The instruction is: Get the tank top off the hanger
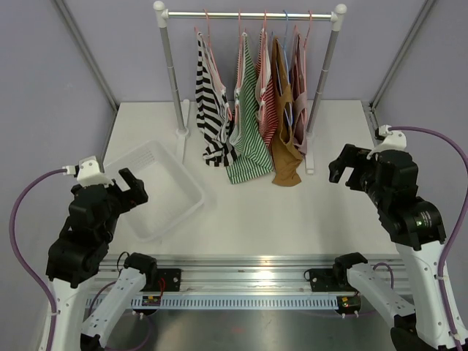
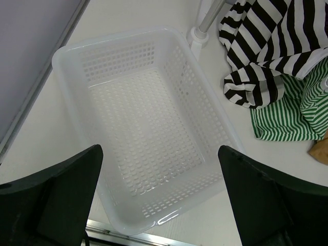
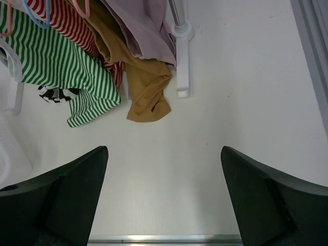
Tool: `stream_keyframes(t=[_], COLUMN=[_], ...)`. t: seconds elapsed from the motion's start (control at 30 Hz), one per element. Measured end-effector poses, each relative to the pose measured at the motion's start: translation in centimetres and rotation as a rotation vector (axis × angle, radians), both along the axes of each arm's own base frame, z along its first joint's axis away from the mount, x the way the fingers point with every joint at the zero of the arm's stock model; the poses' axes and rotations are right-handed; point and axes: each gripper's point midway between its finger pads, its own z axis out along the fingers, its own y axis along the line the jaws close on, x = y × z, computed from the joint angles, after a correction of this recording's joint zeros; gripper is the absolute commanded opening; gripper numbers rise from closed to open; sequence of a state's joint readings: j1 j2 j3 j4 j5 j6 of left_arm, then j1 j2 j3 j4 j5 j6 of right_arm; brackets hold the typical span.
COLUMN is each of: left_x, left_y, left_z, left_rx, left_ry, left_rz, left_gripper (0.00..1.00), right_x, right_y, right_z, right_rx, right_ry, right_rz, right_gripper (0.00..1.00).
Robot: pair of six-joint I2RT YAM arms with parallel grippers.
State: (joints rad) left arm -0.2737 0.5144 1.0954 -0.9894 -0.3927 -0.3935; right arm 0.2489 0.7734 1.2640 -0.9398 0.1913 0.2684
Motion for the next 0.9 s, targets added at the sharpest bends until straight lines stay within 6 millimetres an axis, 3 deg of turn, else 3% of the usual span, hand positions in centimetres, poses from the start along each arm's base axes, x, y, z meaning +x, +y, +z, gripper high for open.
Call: stream_keyframes(t=[0.17,0.3,0.4,0.6,0.9], left_x=[0.6,1.4,2.2,2.8,3.1], left_y=[-0.9,-2.6,-4.1,-5.9,-6.7], left_z=[-0.5,-1.4,-2.6,-5.1,-4.6], left_rx=[-0.022,-0.053,-0.080,-0.110,-0.130], left_ry=[0.000,0.005,0.011,0.036,0.011], left_rz=[-0.038,-0.110,-0.177,-0.257,-0.297], left_gripper=[0.99,0.99,0.99,0.99,0.99], right_x=[1.2,3.5,6.2,13.5,22.8], right_y=[2.0,4.2,5.5,7.2,7.9], right_z=[0.8,1.9,3.4,6.4,9.2], right_rx=[0.050,0.096,0.111,0.088,-0.010], right_ry=[-0.033,-0.041,-0.048,-0.068,-0.119], right_rz=[0.081,0.160,0.192,0.202,0.165], right_gripper=[0.99,1.00,0.98,0.76,0.51])
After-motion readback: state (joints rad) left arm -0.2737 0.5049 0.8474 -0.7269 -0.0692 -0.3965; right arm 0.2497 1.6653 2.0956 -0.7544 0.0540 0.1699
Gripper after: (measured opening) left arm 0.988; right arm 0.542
